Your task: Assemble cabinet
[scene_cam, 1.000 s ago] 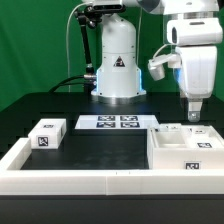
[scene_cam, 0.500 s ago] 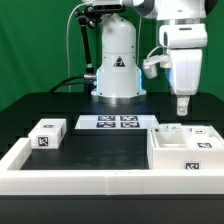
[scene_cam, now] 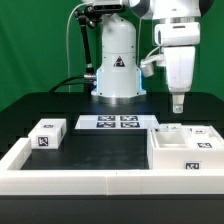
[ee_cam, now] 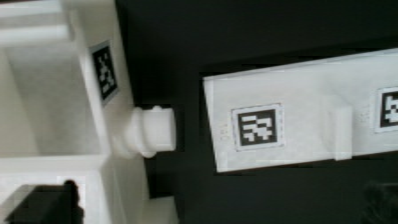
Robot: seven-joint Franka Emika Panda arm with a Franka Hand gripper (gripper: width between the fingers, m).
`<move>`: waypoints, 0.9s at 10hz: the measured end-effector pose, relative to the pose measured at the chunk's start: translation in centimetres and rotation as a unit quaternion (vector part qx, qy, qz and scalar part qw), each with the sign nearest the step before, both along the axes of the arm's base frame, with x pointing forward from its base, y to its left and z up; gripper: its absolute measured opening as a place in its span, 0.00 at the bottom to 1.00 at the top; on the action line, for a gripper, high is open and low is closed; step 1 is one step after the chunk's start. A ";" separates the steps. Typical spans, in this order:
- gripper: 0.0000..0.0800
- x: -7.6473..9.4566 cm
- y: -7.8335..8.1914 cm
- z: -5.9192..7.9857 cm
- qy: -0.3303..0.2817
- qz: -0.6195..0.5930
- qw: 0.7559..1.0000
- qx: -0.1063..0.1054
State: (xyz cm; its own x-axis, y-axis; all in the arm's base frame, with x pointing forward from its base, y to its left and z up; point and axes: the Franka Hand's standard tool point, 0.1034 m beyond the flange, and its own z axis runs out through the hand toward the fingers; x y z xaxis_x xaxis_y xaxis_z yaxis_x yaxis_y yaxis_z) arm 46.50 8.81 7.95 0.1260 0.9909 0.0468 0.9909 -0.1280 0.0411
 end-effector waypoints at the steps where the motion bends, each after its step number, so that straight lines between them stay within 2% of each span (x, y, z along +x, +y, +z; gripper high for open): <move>1: 1.00 -0.8 0.2 0.0 0.003 -0.001 1.000 -0.001; 2: 1.00 -1.6 0.5 -0.3 0.003 0.003 1.000 0.000; 4: 1.00 -3.8 0.8 -1.7 0.015 0.009 1.000 0.003; 9: 1.00 -5.6 1.6 -4.4 0.037 0.008 0.999 0.013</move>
Offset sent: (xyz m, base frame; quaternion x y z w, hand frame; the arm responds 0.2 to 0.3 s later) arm -0.0526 0.0112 -0.0330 0.0202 0.0169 -0.0224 0.9994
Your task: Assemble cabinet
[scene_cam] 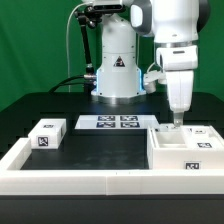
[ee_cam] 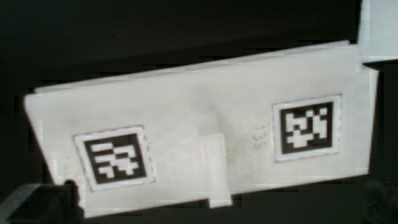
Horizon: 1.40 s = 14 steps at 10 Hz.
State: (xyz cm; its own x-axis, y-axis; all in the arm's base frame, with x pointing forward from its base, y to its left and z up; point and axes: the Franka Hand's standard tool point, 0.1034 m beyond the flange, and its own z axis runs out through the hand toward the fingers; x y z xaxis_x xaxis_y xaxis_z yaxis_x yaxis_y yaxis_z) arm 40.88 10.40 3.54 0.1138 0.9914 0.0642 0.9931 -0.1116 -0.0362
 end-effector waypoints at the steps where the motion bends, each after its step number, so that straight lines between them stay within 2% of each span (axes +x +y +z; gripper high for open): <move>1: 1.00 0.0 0.1 -0.4 0.004 -0.001 1.000 0.002; 4: 1.00 -0.4 -0.1 -1.8 0.016 -0.007 1.000 0.006; 7: 1.00 -0.7 0.0 -2.3 0.021 -0.009 1.000 0.008; 8: 0.86 -0.7 0.1 -2.3 0.022 -0.008 1.000 0.008; 9: 0.86 -0.8 0.1 -2.4 0.022 -0.008 1.000 0.008; 10: 0.65 -0.8 0.0 -2.5 0.023 -0.009 1.000 0.008; 11: 0.65 -0.9 0.0 -2.5 0.024 -0.009 1.000 0.008; 12: 0.39 -0.9 0.0 -2.6 0.025 -0.010 1.000 0.009; 13: 0.21 -0.9 0.0 -2.6 0.025 -0.010 1.000 0.009; 14: 0.09 -0.8 0.0 -2.5 0.022 -0.010 1.000 0.009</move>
Offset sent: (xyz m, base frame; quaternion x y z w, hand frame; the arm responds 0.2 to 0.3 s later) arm 0.0026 -0.0010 -0.0158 0.0117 0.0146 -0.0086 0.9998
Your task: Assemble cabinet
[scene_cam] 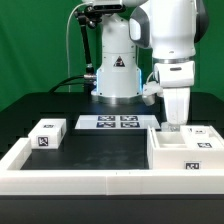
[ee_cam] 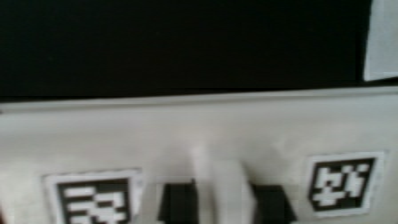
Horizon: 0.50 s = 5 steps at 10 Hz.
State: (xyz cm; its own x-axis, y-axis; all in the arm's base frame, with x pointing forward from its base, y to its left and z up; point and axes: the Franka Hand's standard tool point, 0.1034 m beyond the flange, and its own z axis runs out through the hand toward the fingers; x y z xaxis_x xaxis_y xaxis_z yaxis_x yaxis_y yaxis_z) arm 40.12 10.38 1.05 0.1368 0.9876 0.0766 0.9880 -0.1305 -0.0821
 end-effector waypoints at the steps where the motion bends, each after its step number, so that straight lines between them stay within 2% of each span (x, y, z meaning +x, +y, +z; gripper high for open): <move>1: 0.09 0.2 0.0 0.1 -0.003 0.000 1.000 0.001; 5: 0.09 0.3 0.0 0.2 -0.006 -0.001 1.000 0.001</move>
Offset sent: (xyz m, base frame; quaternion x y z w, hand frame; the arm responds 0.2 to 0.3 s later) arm -0.0005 -0.0011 -0.0017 -0.0002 0.0007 0.0018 1.0000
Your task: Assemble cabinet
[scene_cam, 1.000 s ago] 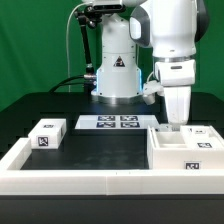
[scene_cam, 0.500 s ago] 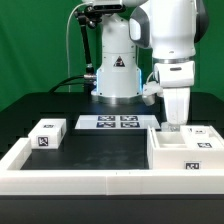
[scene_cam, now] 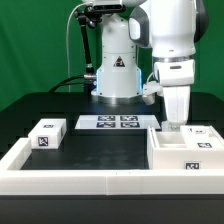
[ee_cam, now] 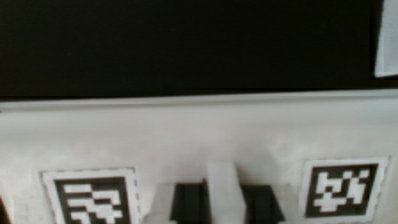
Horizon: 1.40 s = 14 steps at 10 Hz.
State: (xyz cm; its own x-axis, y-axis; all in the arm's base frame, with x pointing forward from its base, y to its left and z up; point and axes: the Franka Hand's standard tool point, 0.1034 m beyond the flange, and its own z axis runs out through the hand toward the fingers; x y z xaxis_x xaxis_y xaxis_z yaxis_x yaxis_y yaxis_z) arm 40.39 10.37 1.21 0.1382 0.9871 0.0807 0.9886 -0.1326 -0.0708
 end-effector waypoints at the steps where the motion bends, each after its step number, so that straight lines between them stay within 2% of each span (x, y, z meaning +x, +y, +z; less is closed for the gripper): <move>1: 0.09 0.0 -0.1 0.2 -0.001 -0.001 1.000 -0.001; 6: 0.09 -0.4 -1.2 3.3 -0.026 -0.021 0.999 -0.016; 9: 0.09 0.0 -3.1 3.4 -0.029 -0.024 0.999 -0.016; 12: 0.09 -0.1 -3.1 3.3 -0.027 -0.024 0.999 -0.015; 14: 0.09 0.7 -3.1 3.6 -0.026 -0.023 0.999 -0.017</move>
Offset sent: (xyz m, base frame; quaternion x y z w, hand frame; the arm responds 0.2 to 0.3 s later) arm -0.0152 0.0004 0.0324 -0.0154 -0.0033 0.0557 0.9983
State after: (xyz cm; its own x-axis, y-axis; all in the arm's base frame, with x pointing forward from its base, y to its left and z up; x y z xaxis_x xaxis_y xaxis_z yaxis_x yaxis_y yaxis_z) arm 41.10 7.24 4.81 0.1792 0.9823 0.0548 0.9838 -0.1788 -0.0132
